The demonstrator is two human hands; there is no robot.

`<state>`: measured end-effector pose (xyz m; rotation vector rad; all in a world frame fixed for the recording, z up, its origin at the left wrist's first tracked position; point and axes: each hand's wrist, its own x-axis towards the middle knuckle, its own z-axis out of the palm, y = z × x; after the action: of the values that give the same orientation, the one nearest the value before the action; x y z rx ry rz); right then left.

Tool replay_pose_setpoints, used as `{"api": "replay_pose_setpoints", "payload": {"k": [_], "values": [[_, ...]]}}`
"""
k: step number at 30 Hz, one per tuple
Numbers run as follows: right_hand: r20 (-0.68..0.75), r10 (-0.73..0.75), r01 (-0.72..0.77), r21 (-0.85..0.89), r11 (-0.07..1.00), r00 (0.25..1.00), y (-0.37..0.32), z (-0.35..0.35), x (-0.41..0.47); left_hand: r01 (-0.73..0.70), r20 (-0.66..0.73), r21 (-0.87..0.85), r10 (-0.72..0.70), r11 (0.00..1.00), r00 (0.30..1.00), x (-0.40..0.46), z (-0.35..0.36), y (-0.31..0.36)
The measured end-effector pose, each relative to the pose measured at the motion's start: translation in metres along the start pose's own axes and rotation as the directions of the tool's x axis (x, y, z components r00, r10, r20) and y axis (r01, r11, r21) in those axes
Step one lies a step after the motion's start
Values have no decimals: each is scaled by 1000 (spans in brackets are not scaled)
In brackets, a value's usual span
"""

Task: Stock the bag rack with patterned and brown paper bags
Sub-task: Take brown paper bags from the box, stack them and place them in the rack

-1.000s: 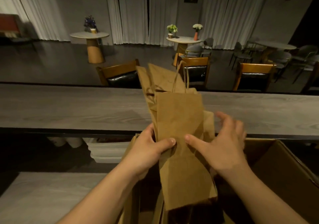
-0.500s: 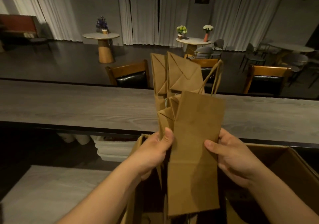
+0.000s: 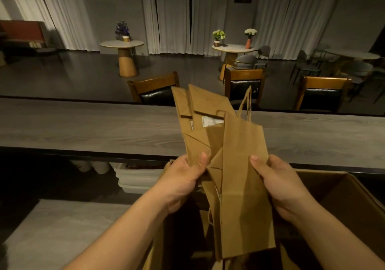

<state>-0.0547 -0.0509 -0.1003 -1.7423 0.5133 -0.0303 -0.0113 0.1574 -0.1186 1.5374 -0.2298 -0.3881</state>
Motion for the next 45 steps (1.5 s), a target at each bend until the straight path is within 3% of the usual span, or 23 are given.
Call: {"api": "replay_pose_setpoints", "payload": {"k": [7, 10, 14, 18, 20, 22, 25, 29, 31, 32, 33, 34, 36, 38, 39, 41, 43, 45], "values": [[7, 65, -66, 46, 997, 998, 6, 10, 0, -14, 162, -13, 16, 1000, 987, -7, 0, 2], [54, 101, -105, 79, 991, 993, 8, 9, 1, 24, -20, -8, -24, 1000, 1000, -7, 5, 6], [79, -20, 17, 38, 999, 997, 2, 0, -5, 65, -174, 49, -55, 997, 983, -2, 8, 7], [42, -210, 203, 120, 972, 977, -8, -10, -10, 129, -172, -44, -135, 991, 976, -1, 8, 9], [-24, -351, 351, -11, 936, 936, -7, -13, -7, 140, -147, -85, -151, 987, 978, -1, 4, 9], [-50, -513, 502, -141, 853, 857, -8, -19, -5, 119, -145, -97, -132, 988, 981, -2, 3, 9], [-35, -700, 695, -89, 713, 713, -9, -32, -7, 165, -231, -138, -194, 977, 953, 0, 8, 11], [50, -955, 950, -132, 284, 293, -1, -39, -4, 207, -227, -115, -229, 971, 947, 1, 11, 11], [236, -957, 986, -47, 160, 167, -6, -47, 2, 204, -205, -116, -224, 972, 953, 1, 8, 10], [342, -930, 988, 16, 152, 138, -10, -49, 2, 198, -198, -104, -215, 975, 956, 1, 7, 9], [410, -901, 973, 109, 201, 140, -12, -53, 3, 186, -191, -94, -201, 978, 961, 1, 6, 9], [461, -863, 914, 223, 338, 206, -14, -54, 1, 175, -184, -94, -190, 980, 964, 1, 6, 10], [458, -752, 637, 410, 652, 474, -22, -47, -15, 163, -177, -156, -190, 974, 966, 1, 6, 11], [310, -576, 412, 458, 788, 756, -28, -45, -21, 154, -199, -222, -199, 963, 960, 0, 5, 13], [278, -484, 368, 381, 848, 830, -27, -49, -19, 141, -198, -244, -191, 959, 961, 1, 4, 13], [303, -239, 262, -37, 964, 923, -31, -49, -20, 111, -191, -277, -168, 954, 967, 1, 4, 12], [312, -55, 191, -422, 886, 948, -25, -42, -17, 71, -216, -288, -137, 955, 967, -2, 6, 13], [228, -23, 154, -574, 805, 973, -14, -28, -6, 29, -252, -281, -103, 959, 962, -3, 8, 14]]}}
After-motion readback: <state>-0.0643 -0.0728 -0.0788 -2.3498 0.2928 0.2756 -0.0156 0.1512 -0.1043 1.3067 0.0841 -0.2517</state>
